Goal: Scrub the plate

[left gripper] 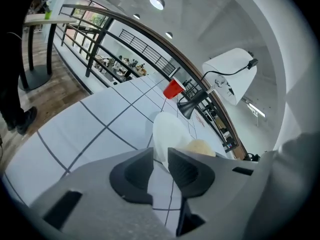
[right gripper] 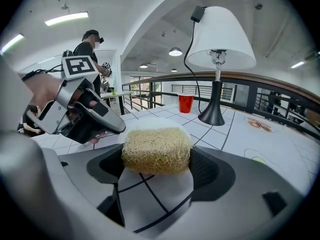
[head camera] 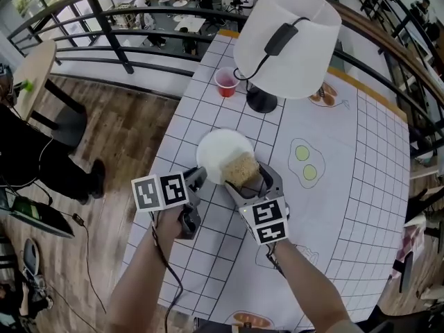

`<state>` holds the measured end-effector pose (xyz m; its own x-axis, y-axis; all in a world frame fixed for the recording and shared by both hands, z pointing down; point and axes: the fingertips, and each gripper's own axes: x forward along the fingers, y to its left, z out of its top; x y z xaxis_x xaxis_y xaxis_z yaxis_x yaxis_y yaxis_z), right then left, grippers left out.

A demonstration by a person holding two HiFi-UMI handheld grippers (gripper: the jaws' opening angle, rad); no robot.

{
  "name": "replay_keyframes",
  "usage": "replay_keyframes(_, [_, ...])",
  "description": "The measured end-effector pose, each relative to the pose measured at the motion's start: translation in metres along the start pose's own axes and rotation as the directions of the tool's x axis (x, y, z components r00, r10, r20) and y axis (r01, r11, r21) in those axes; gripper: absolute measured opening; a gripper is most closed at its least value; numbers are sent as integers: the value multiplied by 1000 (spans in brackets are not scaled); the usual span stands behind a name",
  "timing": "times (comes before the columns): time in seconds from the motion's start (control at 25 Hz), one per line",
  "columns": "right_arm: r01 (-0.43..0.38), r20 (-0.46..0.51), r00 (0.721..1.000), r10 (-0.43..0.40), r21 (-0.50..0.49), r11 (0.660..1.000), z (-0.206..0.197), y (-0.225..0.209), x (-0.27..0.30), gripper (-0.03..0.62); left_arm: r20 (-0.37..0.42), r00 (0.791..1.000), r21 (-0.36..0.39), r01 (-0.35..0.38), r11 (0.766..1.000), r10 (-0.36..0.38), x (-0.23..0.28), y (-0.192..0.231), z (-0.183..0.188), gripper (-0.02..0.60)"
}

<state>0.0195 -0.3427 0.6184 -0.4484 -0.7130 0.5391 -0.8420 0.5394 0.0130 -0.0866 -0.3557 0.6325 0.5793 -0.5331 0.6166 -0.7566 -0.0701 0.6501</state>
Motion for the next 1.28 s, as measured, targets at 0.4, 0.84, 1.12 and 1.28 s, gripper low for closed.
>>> replay_keyframes(0.4, [-68, -59, 996, 64, -69, 995, -6, 11, 1, 397, -27, 997, -54, 68, 996, -70, 10, -8, 1, 73])
replay_keyframes(0.84, [-107, 55, 992, 109, -42, 993, 21, 13, -8, 397, 23, 985, -181, 175, 968, -174, 6, -9, 0, 28])
replay_keyframes(1.12, [-191, 80, 974, 213, -224, 956, 90, 35, 29, 397, 28, 987, -167, 161, 973, -159, 6, -10, 0, 28])
replay_keyframes(1.28, [-240, 4, 969, 246, -219, 946, 81, 37, 50, 396, 40, 987, -161, 159, 974, -155, 3, -10, -1, 26])
